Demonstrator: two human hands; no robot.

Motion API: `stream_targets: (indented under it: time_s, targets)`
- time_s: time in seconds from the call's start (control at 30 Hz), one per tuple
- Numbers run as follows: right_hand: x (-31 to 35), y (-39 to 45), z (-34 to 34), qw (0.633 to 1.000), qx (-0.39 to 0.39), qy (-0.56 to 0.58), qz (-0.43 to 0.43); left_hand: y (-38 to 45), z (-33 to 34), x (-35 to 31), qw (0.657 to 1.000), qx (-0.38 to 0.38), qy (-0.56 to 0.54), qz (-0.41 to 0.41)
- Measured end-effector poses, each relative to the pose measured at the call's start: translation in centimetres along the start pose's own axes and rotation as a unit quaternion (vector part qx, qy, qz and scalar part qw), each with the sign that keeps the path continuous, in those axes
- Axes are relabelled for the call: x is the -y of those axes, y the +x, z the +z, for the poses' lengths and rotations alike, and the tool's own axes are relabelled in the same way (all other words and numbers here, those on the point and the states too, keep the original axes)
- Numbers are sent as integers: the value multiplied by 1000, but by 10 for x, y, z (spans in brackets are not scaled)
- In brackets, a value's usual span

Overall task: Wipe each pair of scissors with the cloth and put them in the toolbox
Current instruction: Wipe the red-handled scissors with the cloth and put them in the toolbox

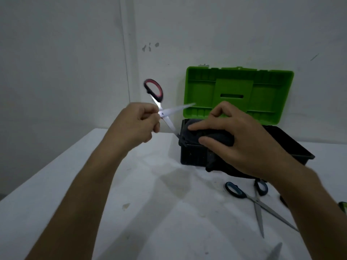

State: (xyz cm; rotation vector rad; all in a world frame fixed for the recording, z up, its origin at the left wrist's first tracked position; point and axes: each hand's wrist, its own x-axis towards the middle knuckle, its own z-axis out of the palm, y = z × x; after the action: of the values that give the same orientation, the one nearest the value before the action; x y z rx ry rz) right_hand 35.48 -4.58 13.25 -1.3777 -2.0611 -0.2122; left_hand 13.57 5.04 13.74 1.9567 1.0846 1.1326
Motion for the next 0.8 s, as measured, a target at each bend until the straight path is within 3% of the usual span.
stream_targets:
  time_s: [0.1,0.33,0.5,0.7,0.8]
  targets:
    - [3,2,9,999,-41,-6,3,-2,17,-4,997,58,51,16]
    - [2,1,15,999,41,3,21,-8,15,-13,992,126,-9,-2]
    - [5,-3,1,987,155,-21,23,-8,12,-9,998,64,3,23]
    - [3,0,-1,1000,6,1,11,-8,19,-12,997,64,36,38]
    - [5,0,6,1000,12,9,20,-9,18,-18,996,87,-17,28]
